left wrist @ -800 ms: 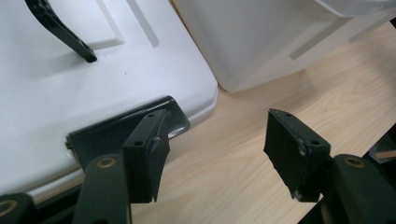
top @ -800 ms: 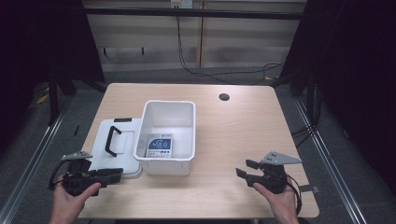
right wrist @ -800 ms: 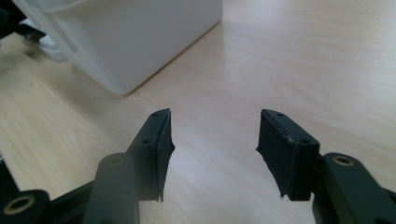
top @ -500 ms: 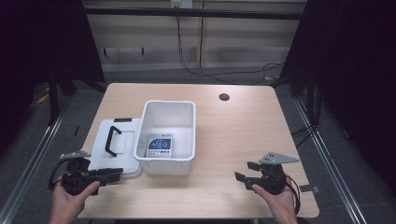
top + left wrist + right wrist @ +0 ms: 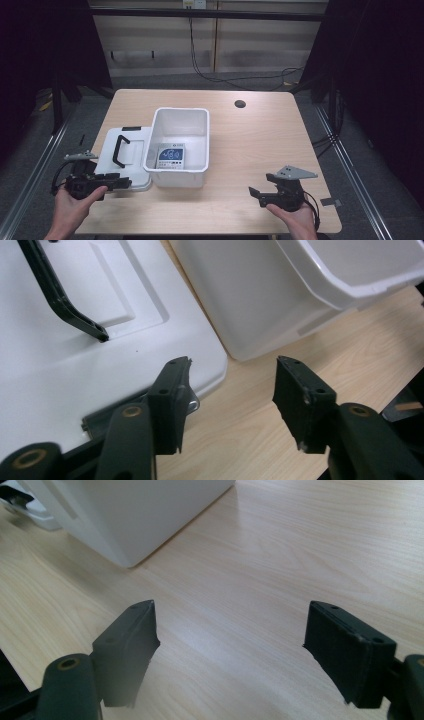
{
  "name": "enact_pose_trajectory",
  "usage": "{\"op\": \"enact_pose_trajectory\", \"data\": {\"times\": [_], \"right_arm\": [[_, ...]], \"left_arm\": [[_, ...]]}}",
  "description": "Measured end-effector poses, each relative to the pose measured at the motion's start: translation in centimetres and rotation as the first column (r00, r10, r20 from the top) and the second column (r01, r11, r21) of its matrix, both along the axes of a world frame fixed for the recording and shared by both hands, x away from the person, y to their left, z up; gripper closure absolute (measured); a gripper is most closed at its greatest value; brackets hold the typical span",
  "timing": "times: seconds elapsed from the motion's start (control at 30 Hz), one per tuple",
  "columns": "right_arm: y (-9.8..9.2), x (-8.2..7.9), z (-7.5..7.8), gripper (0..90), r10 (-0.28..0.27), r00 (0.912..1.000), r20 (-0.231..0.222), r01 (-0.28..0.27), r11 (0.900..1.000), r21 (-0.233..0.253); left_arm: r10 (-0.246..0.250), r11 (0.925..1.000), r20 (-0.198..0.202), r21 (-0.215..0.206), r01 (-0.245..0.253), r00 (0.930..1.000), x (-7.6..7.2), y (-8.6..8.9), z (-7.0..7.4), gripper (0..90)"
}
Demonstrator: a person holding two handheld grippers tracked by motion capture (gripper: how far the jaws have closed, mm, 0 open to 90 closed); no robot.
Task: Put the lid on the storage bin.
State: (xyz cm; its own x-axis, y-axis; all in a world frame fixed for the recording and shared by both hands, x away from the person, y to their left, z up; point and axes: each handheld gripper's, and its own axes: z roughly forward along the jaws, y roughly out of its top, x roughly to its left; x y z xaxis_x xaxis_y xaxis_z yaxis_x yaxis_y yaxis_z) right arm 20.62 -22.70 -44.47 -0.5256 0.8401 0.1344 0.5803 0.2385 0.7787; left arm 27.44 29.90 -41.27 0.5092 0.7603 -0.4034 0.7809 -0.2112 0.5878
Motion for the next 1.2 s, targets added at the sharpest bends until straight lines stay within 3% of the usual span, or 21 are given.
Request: {"op": "enact_pose_trajectory", "data": {"times": [0.03, 0.1, 0.17, 0.23, 0.3, 0.4, 0.47, 0.53, 0.63, 0.77, 0.97, 1.17, 1.2], "right_arm": [[0.0, 0.0, 0.0, 21.1, -0.004, 1.0, -0.003, 0.004, 1.0, 0.004], [-0.1, 0.1, -0.1, 21.1, -0.007, 1.0, -0.007, 0.007, 1.0, 0.006], [-0.2, 0.1, -0.1, 21.3, -0.008, 0.9999, -0.013, 0.008, 1.0, 0.015], [-0.2, 0.2, -0.2, 21.7, -0.007, 0.9998, -0.016, 0.008, 1.0, 0.018], [-0.2, 0.2, -0.2, 21.6, -0.009, 0.9998, -0.018, 0.009, 1.0, 0.025], [-0.3, 0.4, -0.3, 21.8, -0.009, 0.9999, -0.009, 0.009, 0.999, 0.036], [-0.4, 0.5, -0.5, 21.8, -0.015, 0.9997, -0.017, 0.016, 0.999, 0.032], [-0.3, 0.5, -0.6, 21.8, -0.021, 0.9997, -0.017, 0.021, 0.999, 0.025], [-0.2, 0.3, -0.5, 21.8, -0.017, 0.9997, -0.016, 0.017, 1.0, 0.012], [-0.4, 0.1, -0.3, 21.4, -0.034, 0.9994, 0.005, 0.034, 0.999, 0.042], [-0.3, -0.1, -0.1, 21.4, -0.025, 0.9996, 0.01, 0.024, 0.999, 0.038], [-0.2, 0.0, -0.2, 21.4, -0.018, 0.9998, 0.003, 0.018, 0.999, 0.033], [-0.1, 0.0, -0.2, 21.4, -0.014, 0.9999, -0.001, 0.014, 0.999, 0.032]], "left_arm": [[0.004, 1.0, -0.017, -0.003, -0.004, 0.9999, 0.2, 0.1, 0.1, 48.3], [0.023, 0.9988, -0.01, -0.043, -0.024, 0.9997, 0.6, 0.3, 0.3, 50.8], [0.042, 0.9975, -0.018, -0.057, -0.043, 0.999, 1.1, 0.5, 0.6, 51.1], [0.039, 0.9992, -0.003, 0.002, -0.039, 0.9992, 1.5, 0.5, 1.0, 43.4], [0.022, 0.9971, 0.011, 0.072, -0.022, 0.9997, 1.8, 0.3, 1.4, 42.7], [0.001, 0.9964, -0.008, 0.085, 0.0, 1.0, 2.6, 0.0, 2.0, 41.1], [0.003, 0.9902, 0.007, 0.14, -0.004, 1.0, 2.9, -0.4, 2.4, 41.4], [-0.009, 0.9912, -0.011, 0.132, 0.011, 0.9999, 3.3, -0.5, 2.7, 43.9], [0.019, 0.9858, 0.009, 0.167, -0.02, 0.9998, 3.8, -0.6, 3.5, 48.2], [0.042, 0.9832, -0.023, 0.178, -0.038, 0.9988, 5.0, -0.3, 4.0, 52.2], [0.096, 0.9614, -0.031, 0.262, -0.085, 0.9949, 6.7, -0.3, 4.3, 58.5], [0.107, 0.9535, -0.071, 0.29, -0.082, 0.9918, 8.1, 0.1, 4.2, 62.8], [0.11, 0.9567, -0.076, 0.278, -0.085, 0.9911, 8.3, 0.2, 4.1, 62.8]]}}
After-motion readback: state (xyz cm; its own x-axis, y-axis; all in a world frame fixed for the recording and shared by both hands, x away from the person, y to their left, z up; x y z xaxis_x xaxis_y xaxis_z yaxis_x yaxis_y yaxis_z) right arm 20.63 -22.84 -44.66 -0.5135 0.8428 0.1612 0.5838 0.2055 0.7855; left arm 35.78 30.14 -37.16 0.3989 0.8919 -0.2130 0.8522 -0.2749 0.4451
